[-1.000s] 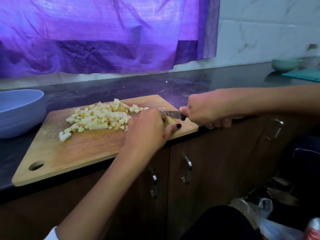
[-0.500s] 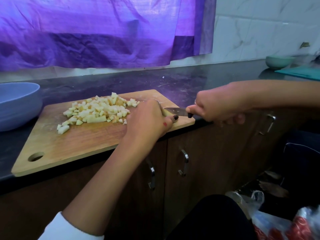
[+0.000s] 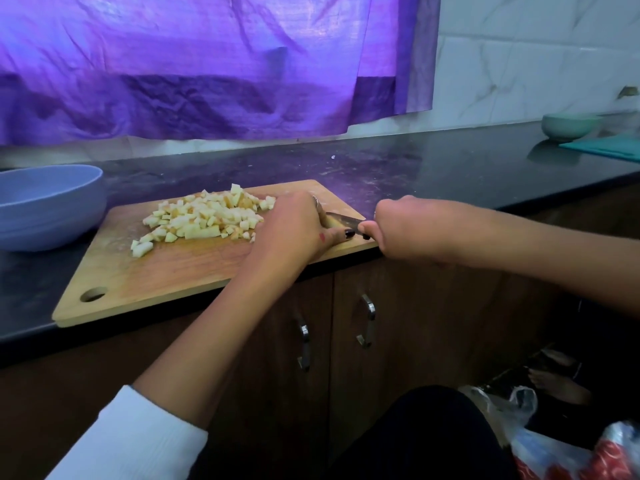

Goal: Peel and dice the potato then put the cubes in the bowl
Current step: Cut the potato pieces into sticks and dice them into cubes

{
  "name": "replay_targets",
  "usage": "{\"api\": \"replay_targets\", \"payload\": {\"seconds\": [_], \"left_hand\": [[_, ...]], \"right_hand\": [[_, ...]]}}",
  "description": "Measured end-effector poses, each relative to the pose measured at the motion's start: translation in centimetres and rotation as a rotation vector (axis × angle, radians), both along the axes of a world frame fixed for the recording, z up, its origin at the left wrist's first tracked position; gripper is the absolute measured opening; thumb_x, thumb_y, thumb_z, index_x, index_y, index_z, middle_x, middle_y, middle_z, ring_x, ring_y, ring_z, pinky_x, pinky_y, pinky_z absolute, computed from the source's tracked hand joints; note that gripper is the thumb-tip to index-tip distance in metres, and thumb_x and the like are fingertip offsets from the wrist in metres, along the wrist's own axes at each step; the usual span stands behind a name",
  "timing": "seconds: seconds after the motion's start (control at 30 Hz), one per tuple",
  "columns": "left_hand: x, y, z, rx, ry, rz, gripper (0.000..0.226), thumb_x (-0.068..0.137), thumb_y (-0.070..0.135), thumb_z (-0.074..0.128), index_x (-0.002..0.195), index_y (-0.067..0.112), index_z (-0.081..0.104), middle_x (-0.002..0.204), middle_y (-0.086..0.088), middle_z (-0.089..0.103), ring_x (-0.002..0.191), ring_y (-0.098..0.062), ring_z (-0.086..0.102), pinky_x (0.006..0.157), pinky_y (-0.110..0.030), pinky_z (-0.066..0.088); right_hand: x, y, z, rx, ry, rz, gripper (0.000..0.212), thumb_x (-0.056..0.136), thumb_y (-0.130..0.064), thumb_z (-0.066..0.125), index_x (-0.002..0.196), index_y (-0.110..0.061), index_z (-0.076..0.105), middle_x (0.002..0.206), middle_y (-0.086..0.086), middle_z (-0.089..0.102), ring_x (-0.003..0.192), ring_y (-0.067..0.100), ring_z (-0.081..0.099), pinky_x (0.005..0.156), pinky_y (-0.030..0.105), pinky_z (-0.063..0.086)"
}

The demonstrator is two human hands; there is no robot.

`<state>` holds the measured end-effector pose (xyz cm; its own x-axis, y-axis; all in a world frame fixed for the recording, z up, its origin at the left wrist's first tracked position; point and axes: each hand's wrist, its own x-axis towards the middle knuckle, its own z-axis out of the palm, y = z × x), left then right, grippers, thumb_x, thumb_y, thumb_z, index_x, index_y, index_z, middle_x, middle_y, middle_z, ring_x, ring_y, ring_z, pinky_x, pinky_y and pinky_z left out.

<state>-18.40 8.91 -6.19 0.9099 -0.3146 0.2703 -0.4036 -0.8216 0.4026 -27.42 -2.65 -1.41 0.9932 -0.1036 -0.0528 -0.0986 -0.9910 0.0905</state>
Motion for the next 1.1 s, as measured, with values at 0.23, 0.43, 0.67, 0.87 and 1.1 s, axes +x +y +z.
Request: {"api": "replay_targets", "payload": {"seconds": [0.23, 0.43, 0.67, 0.87, 1.1], "left_hand": [[0.1, -1.2, 1.1, 0.046, 0.135, 0.105, 0.044, 0.077, 0.052, 0.071, 0.102, 0.016, 0.072, 0.082, -0.007, 0.061, 0.089, -0.029, 0.062, 0.078, -0.034, 0.049], [0.3, -0.3, 0.3, -0.004, 0.063, 0.044, 0.035, 0.079, 0.047, 0.072, 0.094, 0.015, 0.075, 0.088, -0.005, 0.069, 0.088, -0.025, 0.063, 0.079, -0.035, 0.051], [-0.3, -0.2, 0.3, -0.007, -0.006, 0.035, 0.03, 0.078, 0.049, 0.073, 0.087, 0.021, 0.075, 0.08, 0.0, 0.062, 0.086, -0.022, 0.059, 0.077, -0.034, 0.049], [-0.8, -0.2, 0.0, 0.005, -0.014, 0.058, 0.033, 0.078, 0.05, 0.07, 0.092, 0.02, 0.073, 0.087, 0.0, 0.061, 0.089, -0.022, 0.059, 0.08, -0.035, 0.049], [-1.4, 0.4, 1.2, 0.038, 0.109, -0.058, 0.028, 0.086, 0.04, 0.06, 0.102, 0.018, 0.064, 0.093, 0.0, 0.064, 0.087, -0.016, 0.059, 0.069, -0.027, 0.044]], "right_hand": [[-0.7, -0.4, 0.4, 0.028, 0.049, -0.013, 0.022, 0.105, -0.019, 0.033, 0.116, -0.01, 0.049, 0.069, 0.011, 0.045, 0.046, 0.022, 0.048, 0.038, 0.025, 0.041], [-2.0, -2.1, 0.3, 0.137, 0.095, -0.054, 0.042, 0.103, -0.04, 0.028, 0.088, -0.006, 0.047, 0.063, 0.011, 0.055, 0.029, 0.017, 0.048, 0.032, 0.018, 0.037], [-0.3, -0.8, -2.0, 0.106, -0.055, 0.012, 0.027, 0.104, -0.034, 0.032, 0.106, -0.013, 0.05, 0.073, 0.001, 0.036, 0.06, 0.015, 0.04, 0.068, 0.031, 0.038], [1.0, -1.5, -1.9, 0.04, -0.083, 0.081, 0.029, 0.104, -0.037, 0.029, 0.101, -0.016, 0.048, 0.081, 0.003, 0.042, 0.072, 0.021, 0.044, 0.069, 0.032, 0.039], [-0.8, -4.5, -2.2, 0.055, -0.016, 0.082, 0.037, 0.1, -0.047, 0.028, 0.07, -0.026, 0.032, 0.073, -0.003, 0.042, 0.065, 0.016, 0.045, 0.057, 0.029, 0.036]]}}
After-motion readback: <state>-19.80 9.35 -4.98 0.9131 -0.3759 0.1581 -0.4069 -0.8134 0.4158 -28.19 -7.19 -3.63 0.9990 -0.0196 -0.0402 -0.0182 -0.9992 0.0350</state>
